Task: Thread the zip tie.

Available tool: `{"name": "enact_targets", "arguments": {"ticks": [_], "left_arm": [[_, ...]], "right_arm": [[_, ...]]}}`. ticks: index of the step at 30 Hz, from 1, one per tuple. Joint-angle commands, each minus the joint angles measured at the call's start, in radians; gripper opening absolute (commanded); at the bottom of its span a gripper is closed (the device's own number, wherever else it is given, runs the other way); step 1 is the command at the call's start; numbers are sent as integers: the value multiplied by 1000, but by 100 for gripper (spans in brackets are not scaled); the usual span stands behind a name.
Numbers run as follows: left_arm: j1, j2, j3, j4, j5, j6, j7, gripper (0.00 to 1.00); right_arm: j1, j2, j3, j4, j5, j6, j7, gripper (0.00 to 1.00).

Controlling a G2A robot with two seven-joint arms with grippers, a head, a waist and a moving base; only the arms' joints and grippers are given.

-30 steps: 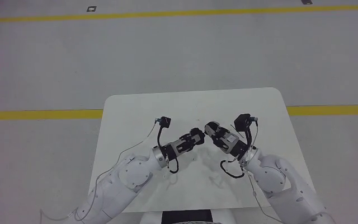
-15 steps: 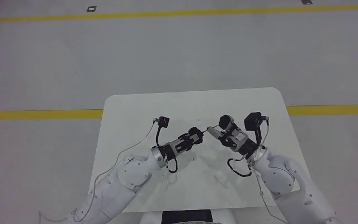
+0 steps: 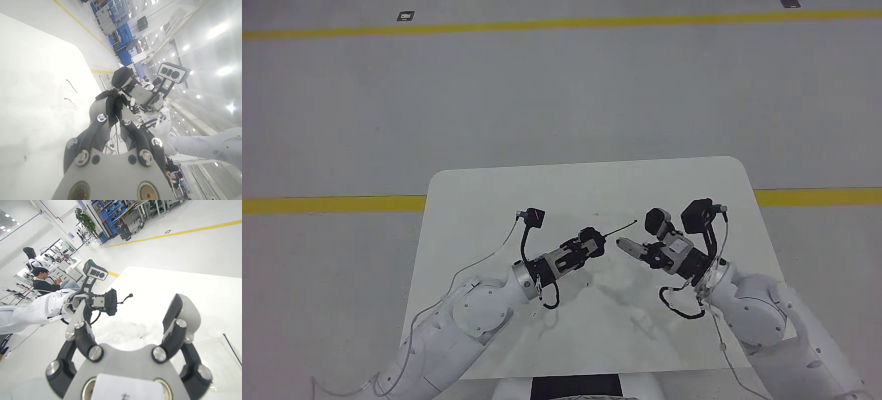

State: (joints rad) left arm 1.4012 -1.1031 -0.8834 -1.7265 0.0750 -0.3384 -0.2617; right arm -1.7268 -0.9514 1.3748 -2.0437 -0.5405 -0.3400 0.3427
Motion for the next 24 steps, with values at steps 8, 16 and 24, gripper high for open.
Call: {"name": "enact_targets", "arguments": {"ticks": [8, 16, 24], "left_arm": [[3, -1, 1, 1, -14, 7, 8, 0], [22, -5, -47, 12, -265, 36, 12, 0], [48, -8, -86, 16, -574, 25, -69, 0]], "right_arm": [[0, 0, 5, 3, -17, 4, -10, 100], [-101, 14, 58, -25, -340, 0, -261, 100], [-138, 35, 7, 44, -594, 0, -536, 100]]}}
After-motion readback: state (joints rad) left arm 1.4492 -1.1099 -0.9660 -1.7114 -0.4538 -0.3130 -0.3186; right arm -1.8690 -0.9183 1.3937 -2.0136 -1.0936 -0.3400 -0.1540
